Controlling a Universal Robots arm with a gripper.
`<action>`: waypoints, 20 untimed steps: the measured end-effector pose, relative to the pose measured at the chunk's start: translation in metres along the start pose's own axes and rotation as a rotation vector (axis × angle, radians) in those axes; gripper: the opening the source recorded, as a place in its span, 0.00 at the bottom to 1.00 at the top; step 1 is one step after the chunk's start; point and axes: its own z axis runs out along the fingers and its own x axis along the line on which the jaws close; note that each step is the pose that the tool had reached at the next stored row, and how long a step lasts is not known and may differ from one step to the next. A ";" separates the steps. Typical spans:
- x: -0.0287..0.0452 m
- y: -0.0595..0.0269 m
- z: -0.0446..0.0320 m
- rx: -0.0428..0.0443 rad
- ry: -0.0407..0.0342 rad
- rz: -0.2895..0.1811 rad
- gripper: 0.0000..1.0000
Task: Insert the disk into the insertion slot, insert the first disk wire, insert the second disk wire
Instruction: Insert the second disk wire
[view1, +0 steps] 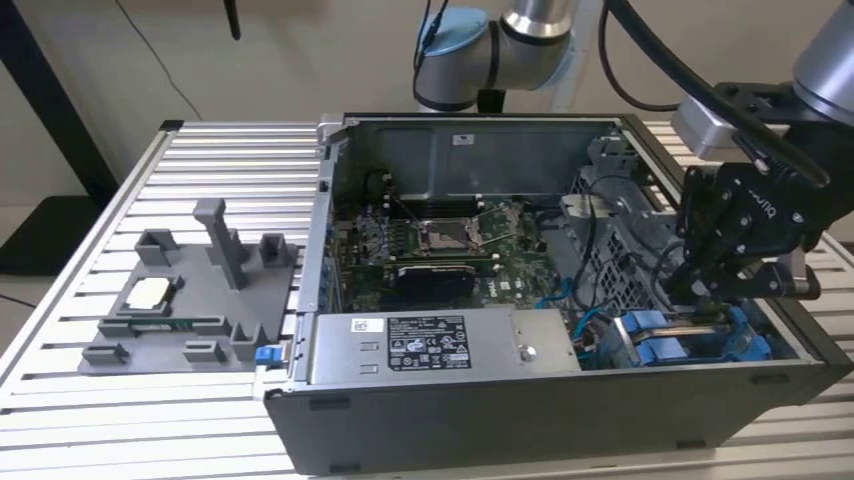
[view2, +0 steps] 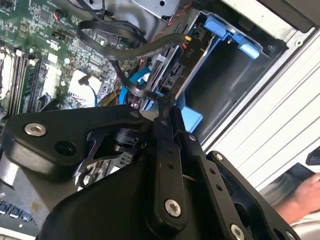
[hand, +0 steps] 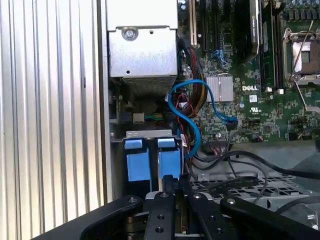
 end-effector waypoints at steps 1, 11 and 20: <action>0.0000 -0.0007 0.0005 0.0061 -0.0001 -0.002 0.16; 0.0001 -0.0049 0.0085 0.0427 -0.0020 -0.012 0.16; 0.0000 -0.0106 0.0116 0.0428 -0.0036 -0.012 0.16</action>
